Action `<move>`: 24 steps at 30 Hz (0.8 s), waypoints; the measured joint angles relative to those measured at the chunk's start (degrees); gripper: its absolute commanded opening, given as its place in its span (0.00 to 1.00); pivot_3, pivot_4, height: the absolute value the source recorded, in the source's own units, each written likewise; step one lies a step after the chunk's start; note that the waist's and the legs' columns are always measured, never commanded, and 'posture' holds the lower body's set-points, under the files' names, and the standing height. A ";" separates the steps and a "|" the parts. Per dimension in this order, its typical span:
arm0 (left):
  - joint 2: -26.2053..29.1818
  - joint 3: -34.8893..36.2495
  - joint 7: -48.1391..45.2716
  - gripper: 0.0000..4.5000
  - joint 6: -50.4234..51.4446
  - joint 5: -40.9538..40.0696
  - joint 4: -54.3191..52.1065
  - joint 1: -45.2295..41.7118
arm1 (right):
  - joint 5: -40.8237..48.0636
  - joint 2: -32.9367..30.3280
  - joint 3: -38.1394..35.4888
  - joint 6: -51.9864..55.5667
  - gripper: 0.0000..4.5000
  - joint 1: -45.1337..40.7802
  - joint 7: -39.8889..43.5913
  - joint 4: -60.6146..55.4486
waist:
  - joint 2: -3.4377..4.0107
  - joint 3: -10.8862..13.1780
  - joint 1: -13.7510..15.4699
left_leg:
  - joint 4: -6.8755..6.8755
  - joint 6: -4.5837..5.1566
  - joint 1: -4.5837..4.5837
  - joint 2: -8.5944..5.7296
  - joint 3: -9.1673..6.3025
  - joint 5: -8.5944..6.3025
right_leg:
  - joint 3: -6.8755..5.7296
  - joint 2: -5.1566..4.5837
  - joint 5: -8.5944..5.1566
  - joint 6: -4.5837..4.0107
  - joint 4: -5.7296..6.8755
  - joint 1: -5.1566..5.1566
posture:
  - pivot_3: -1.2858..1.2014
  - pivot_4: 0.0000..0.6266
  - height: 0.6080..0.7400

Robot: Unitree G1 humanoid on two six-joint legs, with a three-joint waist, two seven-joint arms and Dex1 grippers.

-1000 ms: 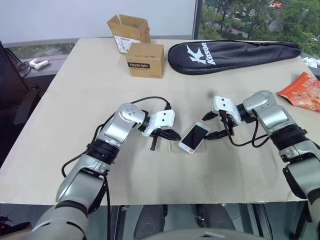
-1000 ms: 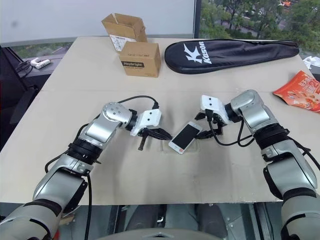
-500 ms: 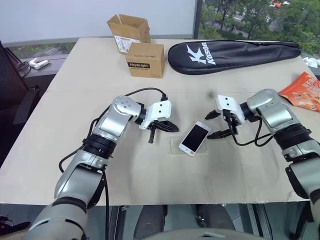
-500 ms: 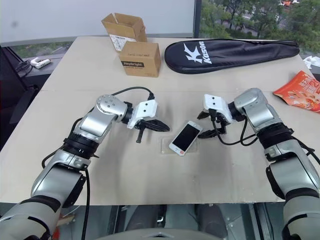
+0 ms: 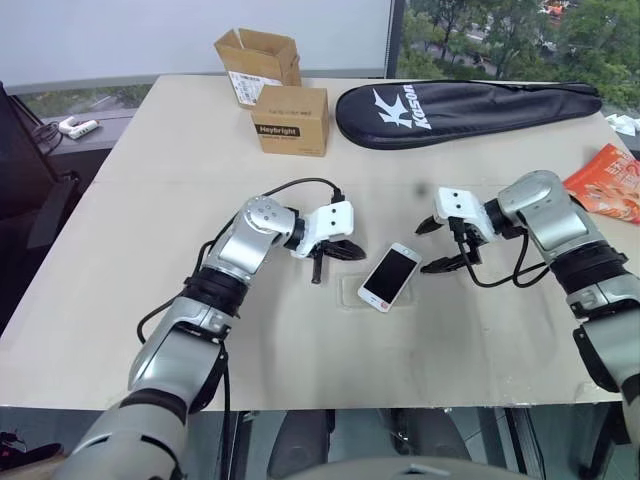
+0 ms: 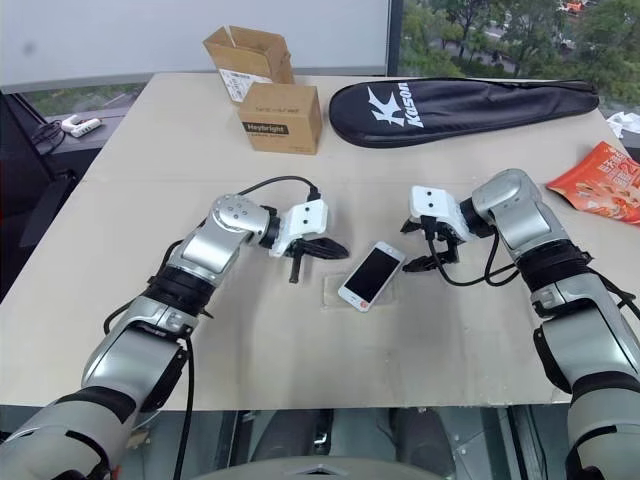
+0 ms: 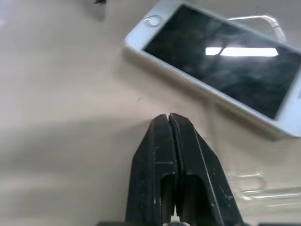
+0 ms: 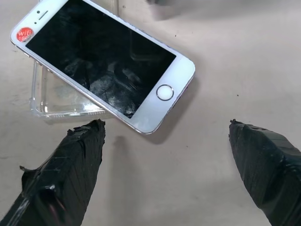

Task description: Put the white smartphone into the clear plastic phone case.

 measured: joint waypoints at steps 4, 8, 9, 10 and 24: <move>-2.20 -0.03 2.11 0.00 -1.30 1.14 3.05 -1.14 | 0.05 -1.04 -1.11 0.28 0.70 0.23 -0.44 -1.06 | 0.00 0.00 -0.04 | -0.01 0.00 -0.01 0.00 0.00 0.00 | 0.00 0.00 0.00 0.00 -0.01 0.00 | 0.52 0.24 1.00; -3.64 -0.05 2.71 0.00 -1.91 1.52 4.40 -1.38 | 0.87 -4.47 -1.43 1.41 0.27 3.00 0.33 -6.74 | 0.01 0.00 -0.04 | -0.03 0.00 -0.02 0.00 -0.06 0.00 | -0.06 0.00 0.00 0.00 -0.01 -0.02 | 0.52 0.24 1.00; -3.78 -0.04 2.91 0.00 -1.94 1.52 4.43 -1.39 | 1.01 -5.68 -1.60 2.06 0.15 4.34 0.61 -8.72 | 0.01 0.00 0.01 | -0.03 0.00 -0.03 0.00 -0.08 0.00 | -0.07 0.00 0.00 0.01 0.00 -0.02 | 0.52 0.24 1.00; -3.77 -0.04 2.95 0.00 -1.95 1.53 4.62 -1.41 | 1.19 -6.75 -1.66 2.74 0.04 5.59 0.83 -10.70 | 0.01 0.01 0.02 | -0.02 0.00 -0.03 0.00 -0.10 0.00 | -0.09 0.00 0.00 0.01 0.00 -0.02 | 0.52 0.24 1.00; -6.88 -0.07 3.11 0.00 -2.09 1.94 6.58 -2.72 | 5.55 -9.07 -0.98 15.45 0.02 16.37 0.28 -36.44 | 0.01 0.01 0.07 | 0.03 0.00 -0.06 -0.01 -0.20 0.00 | -0.17 0.00 0.00 0.01 0.05 -0.01 | 0.52 0.24 1.00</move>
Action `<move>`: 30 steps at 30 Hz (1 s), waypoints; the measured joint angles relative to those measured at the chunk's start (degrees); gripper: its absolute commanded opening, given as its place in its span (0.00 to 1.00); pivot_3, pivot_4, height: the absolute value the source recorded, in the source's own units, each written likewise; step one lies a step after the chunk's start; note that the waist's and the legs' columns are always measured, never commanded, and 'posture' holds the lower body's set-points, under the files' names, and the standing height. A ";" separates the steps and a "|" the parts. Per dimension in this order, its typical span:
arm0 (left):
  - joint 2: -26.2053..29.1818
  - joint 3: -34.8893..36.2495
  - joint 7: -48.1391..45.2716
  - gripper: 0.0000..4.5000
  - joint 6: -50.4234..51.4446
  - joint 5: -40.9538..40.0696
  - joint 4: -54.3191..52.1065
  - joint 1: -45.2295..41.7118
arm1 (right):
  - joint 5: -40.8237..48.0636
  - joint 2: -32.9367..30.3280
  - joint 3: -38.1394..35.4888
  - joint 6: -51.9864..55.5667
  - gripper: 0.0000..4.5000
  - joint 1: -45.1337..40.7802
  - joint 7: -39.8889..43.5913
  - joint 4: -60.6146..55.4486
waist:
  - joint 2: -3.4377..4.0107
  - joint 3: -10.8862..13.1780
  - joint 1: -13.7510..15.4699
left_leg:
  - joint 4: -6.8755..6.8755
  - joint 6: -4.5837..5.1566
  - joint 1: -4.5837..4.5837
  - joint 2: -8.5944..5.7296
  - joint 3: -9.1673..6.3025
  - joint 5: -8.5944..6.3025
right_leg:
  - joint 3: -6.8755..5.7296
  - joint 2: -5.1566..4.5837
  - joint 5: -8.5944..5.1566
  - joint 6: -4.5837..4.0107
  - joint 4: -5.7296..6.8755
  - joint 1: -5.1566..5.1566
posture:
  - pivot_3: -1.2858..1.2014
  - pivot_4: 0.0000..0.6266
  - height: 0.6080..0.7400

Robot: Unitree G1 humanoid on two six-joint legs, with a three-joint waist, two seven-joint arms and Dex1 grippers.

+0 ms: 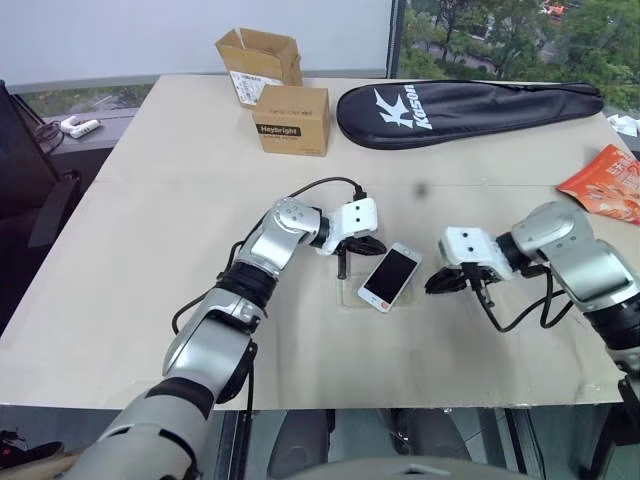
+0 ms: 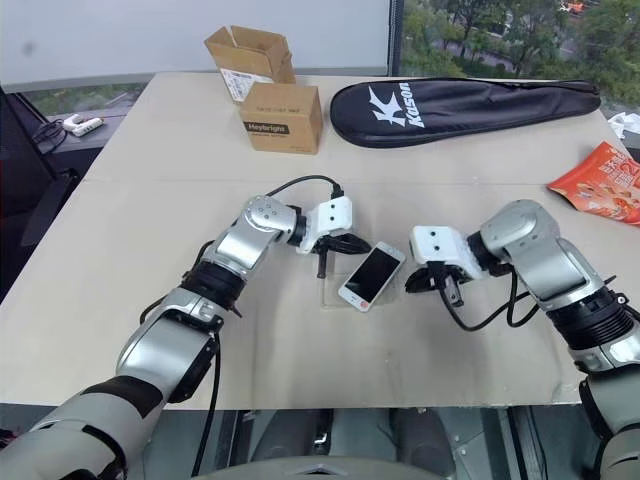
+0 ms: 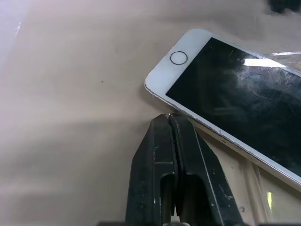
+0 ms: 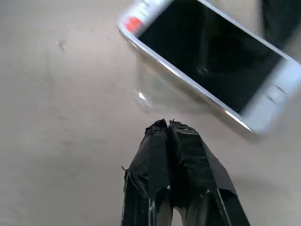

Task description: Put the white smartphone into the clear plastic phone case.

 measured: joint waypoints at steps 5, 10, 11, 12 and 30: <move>-1.21 0.00 0.35 0.00 -1.08 0.65 1.36 -0.73 | 1.19 1.33 0.65 3.39 0.02 1.22 -2.03 -5.45 | 0.00 0.00 0.02 | 0.01 0.00 0.00 -0.01 -0.07 0.00 | -0.07 0.00 0.00 0.00 0.00 0.02 | 0.52 0.24 1.00; -1.92 0.00 0.35 0.00 -1.58 0.75 2.49 -0.84 | -0.26 2.84 3.43 3.74 0.02 1.36 -4.61 -6.12 | 0.00 0.00 0.00 | 0.02 0.00 0.00 -0.01 -0.09 0.00 | -0.09 0.00 0.00 0.00 0.01 0.02 | 0.52 0.24 1.00; -1.93 0.00 0.34 0.00 -1.71 0.76 2.56 -0.84 | -0.79 3.10 3.93 3.71 0.02 1.13 -4.98 -6.04 | 0.00 0.00 0.00 | 0.02 0.00 0.00 -0.01 -0.09 0.00 | -0.10 0.00 0.00 0.00 0.01 0.03 | 0.52 0.24 1.00; -1.94 0.00 0.34 0.00 -1.87 0.77 2.71 -0.87 | -1.43 3.56 4.61 3.75 0.02 0.66 -5.59 -5.93 | 0.00 0.00 -0.09 | 0.02 0.00 0.00 -0.01 -0.09 0.00 | -0.09 0.00 0.00 0.00 0.01 0.03 | 0.52 0.24 1.00; -3.09 0.00 0.37 0.00 -2.33 0.87 3.23 -1.06 | -4.22 8.14 7.98 4.32 0.02 -1.51 -8.03 -4.93 | 0.00 0.00 -0.06 | 0.03 -0.01 -0.01 -0.02 -0.40 0.00 | -0.37 0.01 0.00 -0.01 0.06 0.08 | 0.52 0.24 1.00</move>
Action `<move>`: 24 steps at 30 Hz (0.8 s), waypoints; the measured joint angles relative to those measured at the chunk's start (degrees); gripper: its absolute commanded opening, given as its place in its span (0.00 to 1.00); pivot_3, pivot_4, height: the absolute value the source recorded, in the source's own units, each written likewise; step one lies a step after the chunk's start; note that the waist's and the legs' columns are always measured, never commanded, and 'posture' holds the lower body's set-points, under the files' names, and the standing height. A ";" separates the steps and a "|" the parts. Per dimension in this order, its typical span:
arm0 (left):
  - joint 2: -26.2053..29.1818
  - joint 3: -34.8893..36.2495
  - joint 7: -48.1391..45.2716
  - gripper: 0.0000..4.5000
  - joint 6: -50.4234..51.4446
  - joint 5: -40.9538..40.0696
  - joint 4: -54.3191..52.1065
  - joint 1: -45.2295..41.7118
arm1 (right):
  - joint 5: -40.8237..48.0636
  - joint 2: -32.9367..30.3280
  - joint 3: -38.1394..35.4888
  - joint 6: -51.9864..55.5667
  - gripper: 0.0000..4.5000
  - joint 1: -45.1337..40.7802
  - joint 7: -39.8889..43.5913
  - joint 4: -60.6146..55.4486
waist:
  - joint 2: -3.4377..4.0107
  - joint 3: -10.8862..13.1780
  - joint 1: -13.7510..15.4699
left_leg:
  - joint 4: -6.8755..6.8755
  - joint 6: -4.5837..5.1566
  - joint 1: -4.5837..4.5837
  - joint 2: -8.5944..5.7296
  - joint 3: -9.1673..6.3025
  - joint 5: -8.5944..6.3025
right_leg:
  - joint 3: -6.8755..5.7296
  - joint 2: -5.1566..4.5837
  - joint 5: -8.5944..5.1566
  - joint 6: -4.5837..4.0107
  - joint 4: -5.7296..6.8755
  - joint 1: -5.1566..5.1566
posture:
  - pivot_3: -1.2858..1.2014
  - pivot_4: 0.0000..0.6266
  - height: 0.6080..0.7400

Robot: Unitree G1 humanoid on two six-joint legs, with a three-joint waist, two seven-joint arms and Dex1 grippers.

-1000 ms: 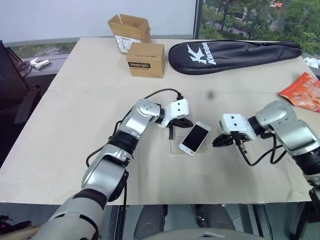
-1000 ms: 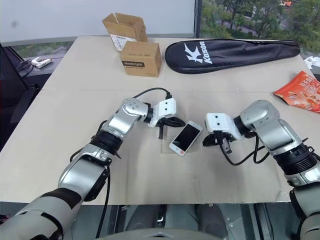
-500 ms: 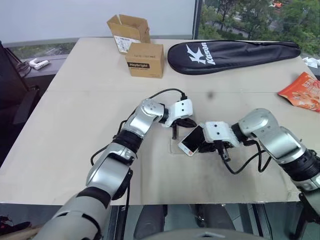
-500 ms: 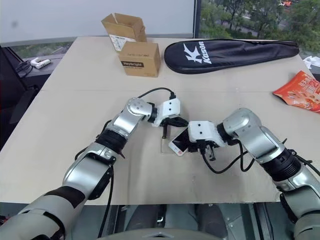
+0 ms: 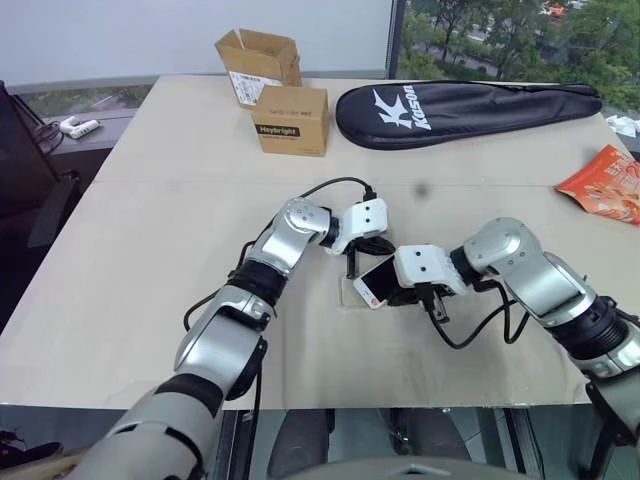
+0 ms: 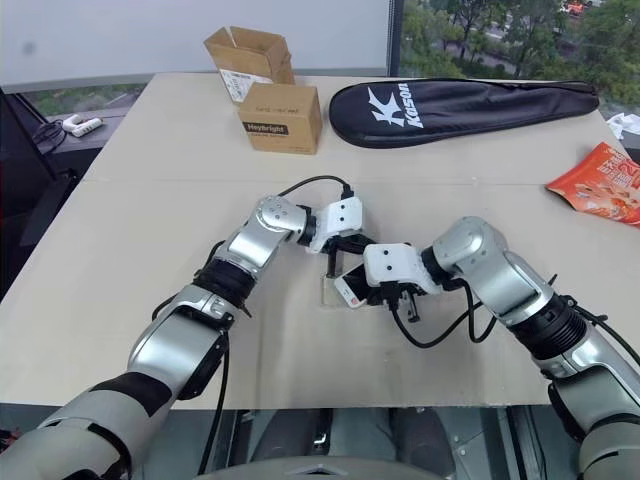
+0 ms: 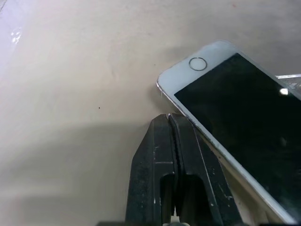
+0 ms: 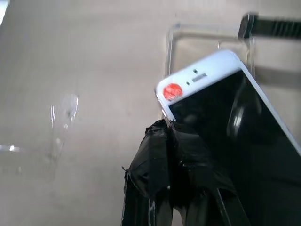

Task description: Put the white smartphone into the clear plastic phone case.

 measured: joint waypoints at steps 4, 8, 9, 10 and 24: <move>-0.33 0.00 -0.03 0.00 -0.13 0.20 0.30 -0.43 | 0.02 0.53 0.00 0.60 0.02 -0.02 -0.29 0.00 | 0.00 0.00 0.01 | 0.01 0.00 0.00 -0.01 -0.01 0.00 | -0.01 -0.01 0.00 0.00 0.00 0.01 | 0.52 0.24 1.00; -1.16 -0.02 -0.09 0.00 -0.42 0.44 0.75 -1.38 | 0.02 1.81 0.06 1.12 0.02 -0.04 -0.93 0.00 | 0.00 0.00 -0.01 | 0.01 0.00 0.00 -0.01 -0.03 0.00 | -0.03 0.00 0.00 0.00 0.00 0.02 | 0.52 0.24 1.00; -1.42 -0.04 -0.12 0.00 -0.53 0.45 0.76 -1.39 | 0.01 2.01 0.20 1.16 0.02 -0.05 -1.15 0.00 | 0.00 0.00 -0.01 | 0.01 0.00 0.00 -0.01 -0.03 0.00 | -0.03 0.00 0.00 0.00 0.00 0.02 | 0.52 0.24 1.00; -1.63 -0.07 -0.15 0.00 -0.70 0.46 0.83 -1.38 | -0.07 2.22 0.52 1.21 0.02 -0.09 -1.37 0.04 | 0.00 0.00 -0.02 | 0.01 0.00 0.00 -0.01 -0.03 0.00 | -0.03 0.00 0.00 0.00 0.00 0.02 | 0.52 0.24 1.00; -2.84 -1.21 -0.87 0.00 -1.21 0.89 0.91 -1.01 | -0.22 5.33 1.30 2.15 0.02 -1.63 -4.45 1.95 | 0.00 0.00 0.00 | 0.01 0.00 -0.03 -0.02 -0.06 0.00 | -0.06 -0.01 0.00 0.00 -0.01 0.02 | 0.52 0.24 1.00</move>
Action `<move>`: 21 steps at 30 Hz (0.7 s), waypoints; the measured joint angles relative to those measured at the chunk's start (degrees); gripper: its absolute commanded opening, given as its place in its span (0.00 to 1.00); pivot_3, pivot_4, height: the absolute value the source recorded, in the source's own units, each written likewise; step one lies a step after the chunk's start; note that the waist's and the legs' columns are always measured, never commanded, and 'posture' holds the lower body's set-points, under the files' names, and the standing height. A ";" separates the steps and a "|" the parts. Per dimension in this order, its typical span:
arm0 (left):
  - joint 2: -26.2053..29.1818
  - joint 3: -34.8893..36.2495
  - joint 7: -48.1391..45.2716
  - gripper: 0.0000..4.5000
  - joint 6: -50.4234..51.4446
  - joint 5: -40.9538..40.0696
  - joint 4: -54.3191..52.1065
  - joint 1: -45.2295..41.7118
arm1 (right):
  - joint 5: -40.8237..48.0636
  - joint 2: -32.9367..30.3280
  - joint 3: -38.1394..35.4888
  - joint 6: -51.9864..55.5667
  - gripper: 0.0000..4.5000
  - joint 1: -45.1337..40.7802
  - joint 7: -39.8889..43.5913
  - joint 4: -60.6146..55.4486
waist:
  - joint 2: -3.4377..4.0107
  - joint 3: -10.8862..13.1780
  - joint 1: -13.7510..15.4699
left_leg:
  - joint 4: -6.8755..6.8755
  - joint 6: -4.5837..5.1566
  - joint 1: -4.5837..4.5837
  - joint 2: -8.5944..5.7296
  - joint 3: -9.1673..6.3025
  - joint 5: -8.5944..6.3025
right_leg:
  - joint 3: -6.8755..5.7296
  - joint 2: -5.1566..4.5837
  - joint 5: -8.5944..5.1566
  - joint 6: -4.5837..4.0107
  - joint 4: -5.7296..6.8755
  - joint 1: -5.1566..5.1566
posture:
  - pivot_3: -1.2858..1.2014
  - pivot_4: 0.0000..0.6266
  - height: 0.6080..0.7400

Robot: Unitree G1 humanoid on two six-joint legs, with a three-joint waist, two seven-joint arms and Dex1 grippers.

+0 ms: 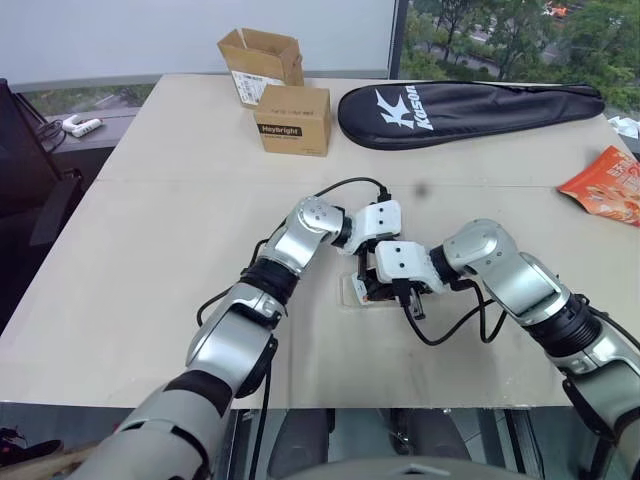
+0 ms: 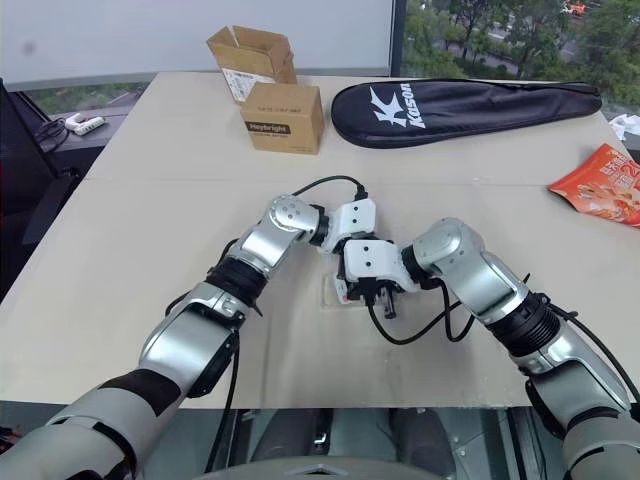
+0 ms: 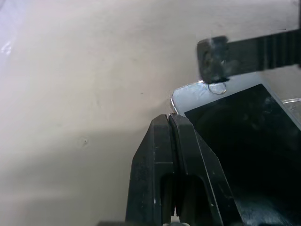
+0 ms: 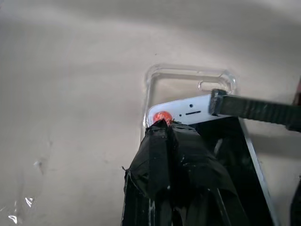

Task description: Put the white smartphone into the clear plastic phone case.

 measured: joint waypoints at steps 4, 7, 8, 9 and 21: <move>-0.34 -0.52 -0.34 0.00 0.00 0.00 -0.02 0.20 | 0.00 0.92 -0.01 0.07 0.02 -0.04 -1.09 0.23 | 0.00 0.00 0.00 | 0.00 0.00 0.00 0.00 -0.02 0.00 | -0.01 0.00 0.00 0.00 0.00 0.00 | 0.52 0.24 1.00; -0.35 -0.52 -0.42 0.00 0.00 0.01 -0.34 0.42 | 0.02 1.10 0.00 0.18 0.02 -0.05 -1.71 0.43 | 0.00 0.00 -0.01 | 0.00 0.00 0.00 0.00 -0.01 0.00 | -0.01 0.00 0.00 0.00 0.00 0.00 | 0.52 0.24 1.00; -0.36 -0.51 -0.41 0.00 0.00 0.00 -0.48 0.49 | 0.05 1.21 0.00 0.22 0.02 -0.05 -1.86 0.49 | 0.00 0.00 -0.01 | 0.00 0.00 0.00 0.00 -0.02 0.00 | -0.01 0.00 0.00 0.00 0.00 0.00 | 0.52 0.24 1.00; -0.36 -0.51 -0.41 0.00 0.00 0.00 -0.56 0.51 | 0.07 1.22 -0.01 0.24 0.02 -0.05 -1.91 0.48 | 0.00 0.00 -0.01 | 0.00 0.00 0.00 0.00 -0.02 0.00 | -0.01 0.00 0.00 0.00 0.00 0.00 | 0.52 0.24 1.00; -1.03 -0.52 -0.45 0.00 -0.09 -0.26 -2.25 2.02 | 0.61 0.60 -0.22 1.31 0.02 -0.05 -2.38 0.27 | 0.00 0.00 0.03 | 0.00 0.00 -0.01 0.00 -0.02 0.00 | -0.02 0.00 0.00 0.00 0.00 0.00 | 0.52 0.24 1.00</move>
